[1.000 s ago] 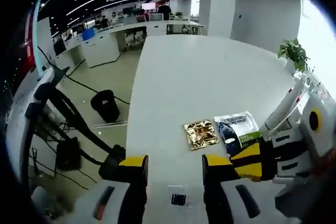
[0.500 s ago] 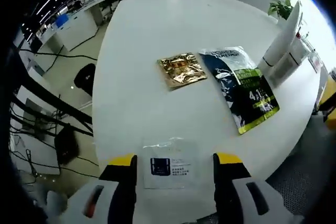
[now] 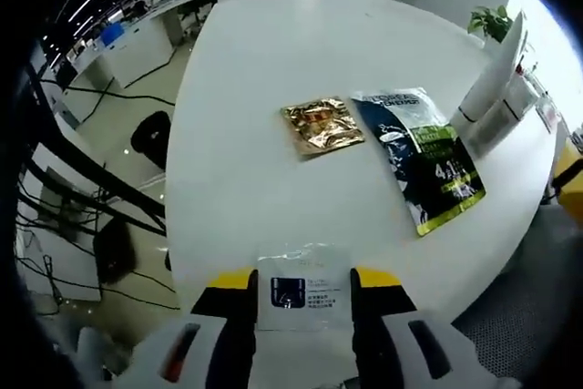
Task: Arrange the skincare products in the storage area until every visible bottle or jar stands upright without overlapping.
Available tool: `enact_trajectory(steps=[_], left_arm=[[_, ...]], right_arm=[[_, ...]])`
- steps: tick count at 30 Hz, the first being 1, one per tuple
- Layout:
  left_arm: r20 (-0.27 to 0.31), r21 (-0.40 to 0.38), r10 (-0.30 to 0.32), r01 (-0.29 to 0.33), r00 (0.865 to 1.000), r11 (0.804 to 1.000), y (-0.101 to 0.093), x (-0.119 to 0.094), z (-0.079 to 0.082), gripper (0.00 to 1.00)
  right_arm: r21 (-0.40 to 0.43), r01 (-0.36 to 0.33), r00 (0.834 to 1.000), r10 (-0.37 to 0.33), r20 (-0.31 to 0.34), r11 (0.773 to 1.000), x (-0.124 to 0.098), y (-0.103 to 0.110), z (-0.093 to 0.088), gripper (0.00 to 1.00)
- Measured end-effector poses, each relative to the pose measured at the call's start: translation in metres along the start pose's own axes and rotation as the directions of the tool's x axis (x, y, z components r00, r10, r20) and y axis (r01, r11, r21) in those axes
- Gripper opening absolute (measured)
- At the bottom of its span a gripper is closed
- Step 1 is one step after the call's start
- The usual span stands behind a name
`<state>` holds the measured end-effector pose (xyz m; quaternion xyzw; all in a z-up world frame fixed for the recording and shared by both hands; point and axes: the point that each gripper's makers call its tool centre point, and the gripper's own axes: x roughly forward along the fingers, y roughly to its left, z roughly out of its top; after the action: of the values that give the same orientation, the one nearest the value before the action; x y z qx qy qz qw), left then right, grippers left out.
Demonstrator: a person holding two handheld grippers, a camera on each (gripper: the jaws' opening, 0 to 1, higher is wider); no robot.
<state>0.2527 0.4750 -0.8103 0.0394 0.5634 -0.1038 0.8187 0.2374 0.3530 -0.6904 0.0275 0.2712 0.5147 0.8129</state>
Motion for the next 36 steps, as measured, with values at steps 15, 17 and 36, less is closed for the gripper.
enact_trajectory(steps=[15,17,36], left_arm=[[0.379,0.067,-0.195,0.183,0.905,0.981,-0.063,-0.075,0.065,0.42],[0.425,0.091,-0.223,0.204,0.877,0.975,-0.072,-0.085,0.068,0.42],[0.518,0.178,-0.317,0.262,0.795,0.948,-0.101,-0.102,0.072,0.42]], right_arm=[[0.169,-0.02,0.996,0.005,0.088,0.985,0.003,-0.021,0.024,0.12],[0.21,-0.031,0.994,0.007,0.113,0.977,0.002,-0.023,0.03,0.13],[0.366,-0.114,0.989,0.073,0.125,0.924,0.0,-0.019,0.03,0.01]])
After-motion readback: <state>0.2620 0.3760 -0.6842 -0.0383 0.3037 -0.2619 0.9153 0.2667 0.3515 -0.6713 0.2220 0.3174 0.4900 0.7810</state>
